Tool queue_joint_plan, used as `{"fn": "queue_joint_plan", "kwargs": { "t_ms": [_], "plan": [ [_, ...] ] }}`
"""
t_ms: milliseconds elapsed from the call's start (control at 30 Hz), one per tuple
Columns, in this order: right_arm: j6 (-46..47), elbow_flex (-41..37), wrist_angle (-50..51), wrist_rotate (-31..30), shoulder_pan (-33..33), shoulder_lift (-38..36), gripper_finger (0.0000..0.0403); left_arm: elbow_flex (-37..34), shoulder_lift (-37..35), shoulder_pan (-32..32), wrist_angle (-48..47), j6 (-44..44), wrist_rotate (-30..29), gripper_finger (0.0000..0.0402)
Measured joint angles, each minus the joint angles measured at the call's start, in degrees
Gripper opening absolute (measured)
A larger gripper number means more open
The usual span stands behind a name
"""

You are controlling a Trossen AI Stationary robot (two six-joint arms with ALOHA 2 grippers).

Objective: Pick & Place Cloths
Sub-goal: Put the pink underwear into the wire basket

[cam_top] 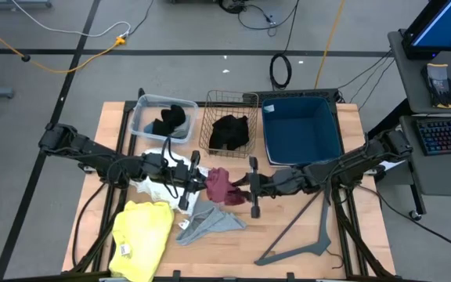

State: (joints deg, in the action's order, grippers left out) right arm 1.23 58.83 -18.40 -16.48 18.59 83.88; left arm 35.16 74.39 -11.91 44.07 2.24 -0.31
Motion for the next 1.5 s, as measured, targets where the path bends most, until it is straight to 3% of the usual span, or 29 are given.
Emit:
{"fn": "queue_joint_plan", "kwargs": {
  "t_ms": [567, 767, 933, 1100, 1500],
  "plan": [
    [0.3, -0.1, 11.4, 0.0, 5.0, 0.0, 0.0182, 0.1, -0.3, 7.9, 1.1, 0.6, -2.8, 0.0001],
    [6.0, -0.1, 17.6, 0.1, 7.0, 0.0, 0.0186, 4.1, -0.3, 10.6, -0.8, 2.3, -2.8, 0.0],
    [11.5, -0.1, 23.1, 0.1, 8.8, 0.0, 0.0181, 10.4, -0.3, 12.1, -7.7, 6.5, -3.2, 0.0],
    [14.7, -0.1, 27.0, 0.1, 11.1, 0.0, 0.0177, 17.1, -0.3, 13.3, -16.8, 10.9, -10.0, 0.0],
    [19.2, -5.4, 24.6, 0.0, 17.4, 0.0, 0.0174, 22.7, -0.3, 20.6, -19.1, 12.2, -12.8, 0.0]
  ]
}}
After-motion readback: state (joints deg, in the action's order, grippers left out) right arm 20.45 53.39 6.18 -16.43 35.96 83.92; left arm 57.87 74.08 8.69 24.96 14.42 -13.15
